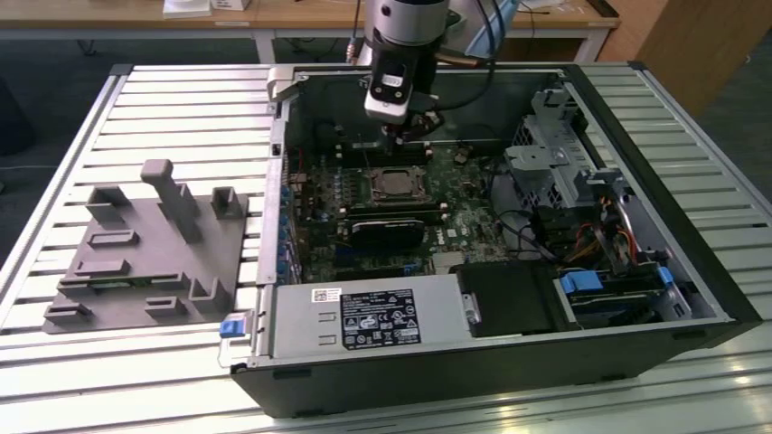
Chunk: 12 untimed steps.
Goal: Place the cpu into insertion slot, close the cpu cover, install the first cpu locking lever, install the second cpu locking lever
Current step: 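Install the first cpu locking lever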
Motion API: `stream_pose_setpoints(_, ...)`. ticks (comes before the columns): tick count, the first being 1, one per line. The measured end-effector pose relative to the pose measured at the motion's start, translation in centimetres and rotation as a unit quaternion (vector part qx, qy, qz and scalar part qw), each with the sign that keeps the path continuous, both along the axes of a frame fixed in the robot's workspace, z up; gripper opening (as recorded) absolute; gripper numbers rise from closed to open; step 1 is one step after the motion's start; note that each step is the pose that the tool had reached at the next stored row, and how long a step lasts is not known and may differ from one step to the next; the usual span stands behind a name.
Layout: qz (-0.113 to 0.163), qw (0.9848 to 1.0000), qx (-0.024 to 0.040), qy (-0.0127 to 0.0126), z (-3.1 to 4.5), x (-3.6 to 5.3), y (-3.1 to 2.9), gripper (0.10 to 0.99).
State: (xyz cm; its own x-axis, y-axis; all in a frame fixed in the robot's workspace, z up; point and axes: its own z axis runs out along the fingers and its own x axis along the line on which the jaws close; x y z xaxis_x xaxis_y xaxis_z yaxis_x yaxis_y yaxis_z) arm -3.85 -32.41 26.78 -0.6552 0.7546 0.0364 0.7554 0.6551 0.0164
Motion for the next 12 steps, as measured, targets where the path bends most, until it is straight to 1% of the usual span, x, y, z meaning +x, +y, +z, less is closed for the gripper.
stream_pose_setpoints(2,0.018,0.9998,0.0,0.0,0.0,0.0,0.0,0.106)
stream_pose_setpoints(5,0.045,0.999,0.0,0.0,-0.01,0.0,0.0,0.106)
stream_pose_setpoints(8,0.072,0.9974,0.0,0.0,-0.01,0.0,0.0,0.106)
stream_pose_setpoints(11,0.097,0.9953,0.0,-0.0001,-0.01,0.0,0.0,0.106)
stream_pose_setpoints(12,0.104,0.9946,0.0,-0.0006,-0.02,0.0,0.0,0.106)
